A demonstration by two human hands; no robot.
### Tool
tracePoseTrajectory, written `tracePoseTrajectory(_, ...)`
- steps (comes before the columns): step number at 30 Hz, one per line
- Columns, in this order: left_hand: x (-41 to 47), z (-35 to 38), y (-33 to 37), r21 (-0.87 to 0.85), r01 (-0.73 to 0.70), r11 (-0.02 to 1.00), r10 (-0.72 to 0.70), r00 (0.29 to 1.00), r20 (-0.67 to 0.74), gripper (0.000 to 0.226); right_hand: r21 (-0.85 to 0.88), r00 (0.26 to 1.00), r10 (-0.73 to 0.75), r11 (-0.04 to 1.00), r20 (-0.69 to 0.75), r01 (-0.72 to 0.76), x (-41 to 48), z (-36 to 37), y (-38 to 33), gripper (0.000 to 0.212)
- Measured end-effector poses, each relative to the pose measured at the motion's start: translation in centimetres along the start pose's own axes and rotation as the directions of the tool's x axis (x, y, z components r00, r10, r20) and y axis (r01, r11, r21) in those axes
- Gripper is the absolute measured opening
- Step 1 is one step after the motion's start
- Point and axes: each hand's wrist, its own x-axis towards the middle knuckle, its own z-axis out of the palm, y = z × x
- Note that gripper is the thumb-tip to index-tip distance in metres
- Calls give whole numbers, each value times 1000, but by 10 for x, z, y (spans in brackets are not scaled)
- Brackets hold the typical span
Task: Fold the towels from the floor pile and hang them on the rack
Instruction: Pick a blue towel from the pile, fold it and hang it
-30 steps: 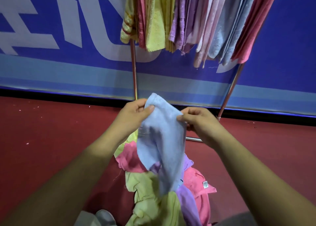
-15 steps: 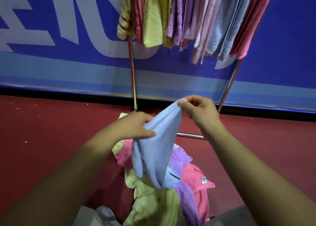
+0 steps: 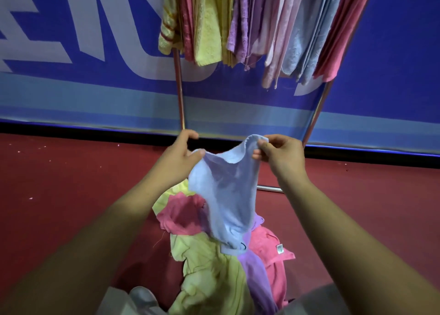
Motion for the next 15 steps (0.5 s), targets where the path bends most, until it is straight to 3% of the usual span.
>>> tracePoseTrajectory(2,-6,-2,14,-345,35,938,-7,997,80,23,7,998,-23,1000,59,23,-4,3,-2,16)
tracePoseTrajectory(3,-8,-4,18,-404,29,914,22,992,121,22,12,996,-43,999,79,42,-5,3,-3,18)
tracePoseTrajectory(8,-12,-5,20,-254,-39,966,111,955,274,28,-91,979,-112,987,170,129,-11,5,-12,28)
tracePoseTrajectory(11,-13,-1,21,-92,-59,994,70,991,112,14,-101,956,-82,988,282,114,-19,11,-18,36)
tracePoseTrajectory(13,-15,0,26,-93,-82,992,84,996,26,5,-129,914,-126,973,386,189,-26,16,-23,24)
tracePoseTrajectory(15,-16,1,30,-97,-88,991,88,996,1,14,-162,853,-169,946,494,281,-35,20,-27,5)
